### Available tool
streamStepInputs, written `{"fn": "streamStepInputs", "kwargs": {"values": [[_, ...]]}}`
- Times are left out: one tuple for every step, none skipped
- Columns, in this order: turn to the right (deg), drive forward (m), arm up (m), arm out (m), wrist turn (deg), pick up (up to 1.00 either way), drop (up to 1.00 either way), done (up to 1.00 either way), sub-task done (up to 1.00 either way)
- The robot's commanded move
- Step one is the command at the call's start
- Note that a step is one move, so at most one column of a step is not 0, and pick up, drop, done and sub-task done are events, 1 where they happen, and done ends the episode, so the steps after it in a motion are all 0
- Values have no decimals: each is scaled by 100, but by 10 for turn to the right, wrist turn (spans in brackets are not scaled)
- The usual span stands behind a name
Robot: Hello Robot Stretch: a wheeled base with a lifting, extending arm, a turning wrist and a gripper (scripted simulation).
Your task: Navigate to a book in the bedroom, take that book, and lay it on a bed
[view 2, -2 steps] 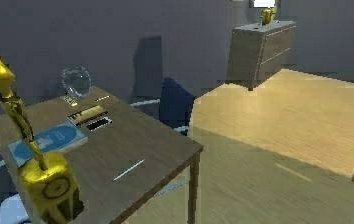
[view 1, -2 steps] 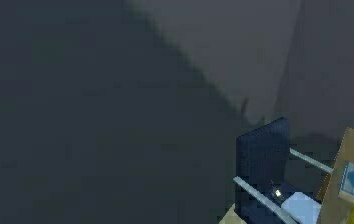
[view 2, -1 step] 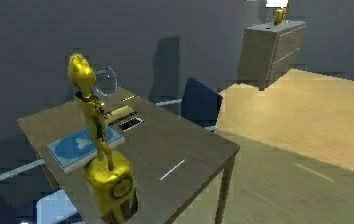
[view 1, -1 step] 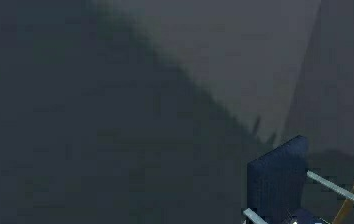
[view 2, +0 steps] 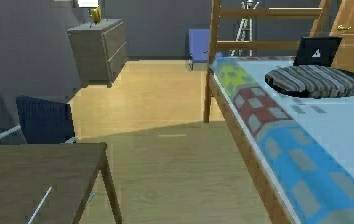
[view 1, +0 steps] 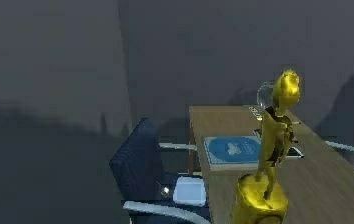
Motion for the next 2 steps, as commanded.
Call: {"fn": "streamStepInputs", "kwargs": {"values": [[270,0,0,0,0,0,0,0,0],[0,10,0,0,0,0,0,0,0]]}}
